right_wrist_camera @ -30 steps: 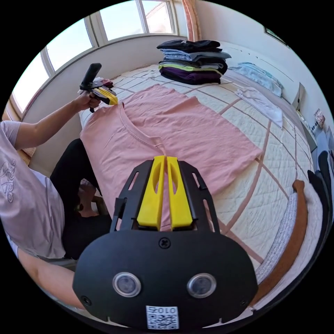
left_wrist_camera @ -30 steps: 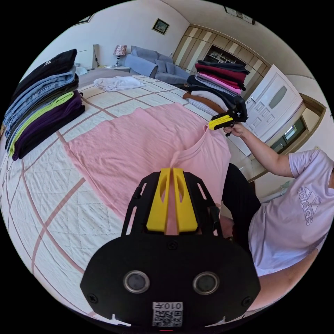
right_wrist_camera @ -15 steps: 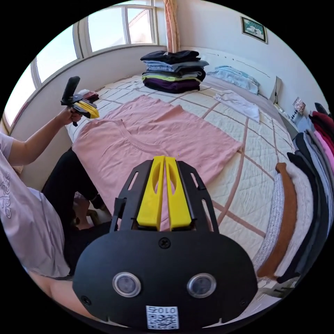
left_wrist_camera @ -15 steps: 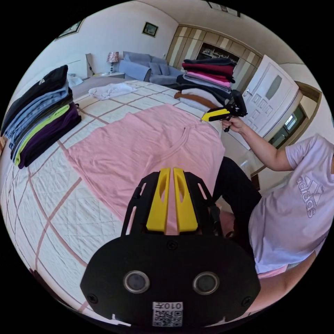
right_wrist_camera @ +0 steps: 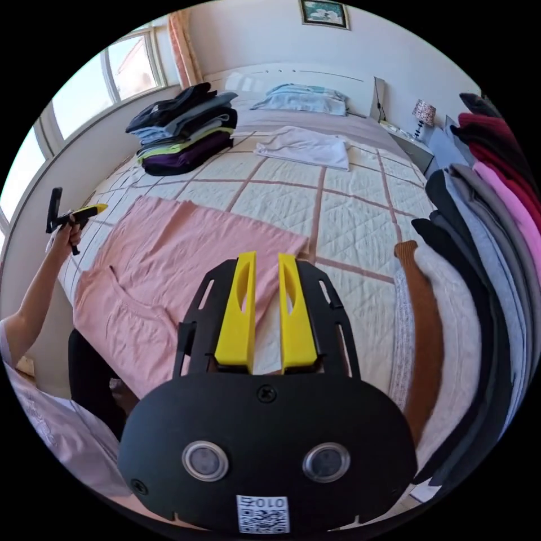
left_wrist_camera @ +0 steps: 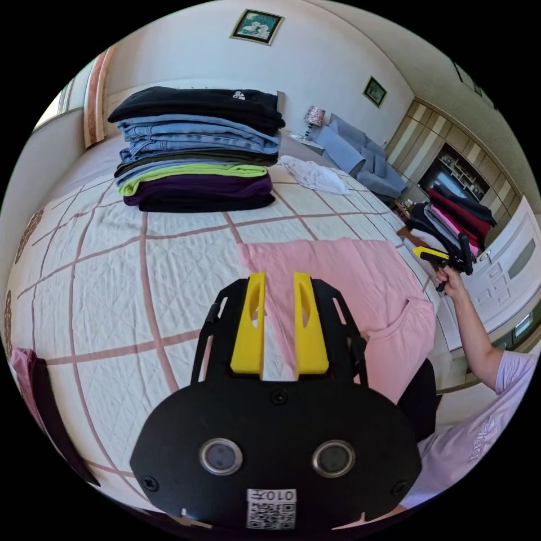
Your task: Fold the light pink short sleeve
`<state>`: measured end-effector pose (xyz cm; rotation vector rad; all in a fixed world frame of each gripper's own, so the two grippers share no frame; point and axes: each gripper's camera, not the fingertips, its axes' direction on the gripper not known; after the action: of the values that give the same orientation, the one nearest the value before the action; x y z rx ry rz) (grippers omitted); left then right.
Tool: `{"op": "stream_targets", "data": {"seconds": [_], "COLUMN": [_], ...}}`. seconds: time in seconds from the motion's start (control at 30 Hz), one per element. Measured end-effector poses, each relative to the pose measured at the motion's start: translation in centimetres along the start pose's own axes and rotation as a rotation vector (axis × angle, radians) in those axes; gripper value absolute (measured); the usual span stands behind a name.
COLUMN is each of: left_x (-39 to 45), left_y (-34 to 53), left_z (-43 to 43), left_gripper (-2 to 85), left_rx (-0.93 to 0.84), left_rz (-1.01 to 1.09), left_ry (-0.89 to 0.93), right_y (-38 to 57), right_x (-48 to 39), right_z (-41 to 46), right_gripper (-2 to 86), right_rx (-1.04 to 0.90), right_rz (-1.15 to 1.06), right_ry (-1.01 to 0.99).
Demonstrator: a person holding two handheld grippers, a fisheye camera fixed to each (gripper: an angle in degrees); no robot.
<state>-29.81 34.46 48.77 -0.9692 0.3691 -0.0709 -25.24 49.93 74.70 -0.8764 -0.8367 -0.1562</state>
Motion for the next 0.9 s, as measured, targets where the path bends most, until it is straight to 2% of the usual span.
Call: {"op": "stream_targets", "data": {"seconds": [0.13,0.33,0.57,0.67,0.8,0.9], "left_x": [-1.8,-2.7,-3.3,-4.5,-7.0,-6.7], "left_y": [-3.9,-5.4,-4.7,-3.8,-1.7,0.0], "left_z": [3.9,6.8,7.7,7.3,6.2,3.5], "left_gripper": [8.1,8.7,6.7,4.5,1.4,0.6], "left_rx": [-0.080,-0.143,-0.188,-0.160,-0.046,0.076], "left_rz": [-0.046,-0.062,-0.066,-0.124,-0.188,-0.149], "left_ry": [-0.112,-0.065,-0.053,-0.007,0.269,0.327], "right_y": [-4.1,-5.6,-4.7,-4.2,-3.0,-1.4], "right_x": [3.8,5.7,4.3,4.2,4.9,4.8], "right_z": [4.0,7.6,7.4,7.1,5.8,3.0], "right_gripper": [6.5,7.3,4.8,3.7,3.5,3.8], "right_rx": [-0.045,-0.137,-0.127,-0.122,-0.090,-0.007], "right_rz": [0.141,0.212,0.208,0.229,0.240,0.203], "right_ry": [0.036,-0.056,0.018,-0.004,-0.085,-0.135]}}
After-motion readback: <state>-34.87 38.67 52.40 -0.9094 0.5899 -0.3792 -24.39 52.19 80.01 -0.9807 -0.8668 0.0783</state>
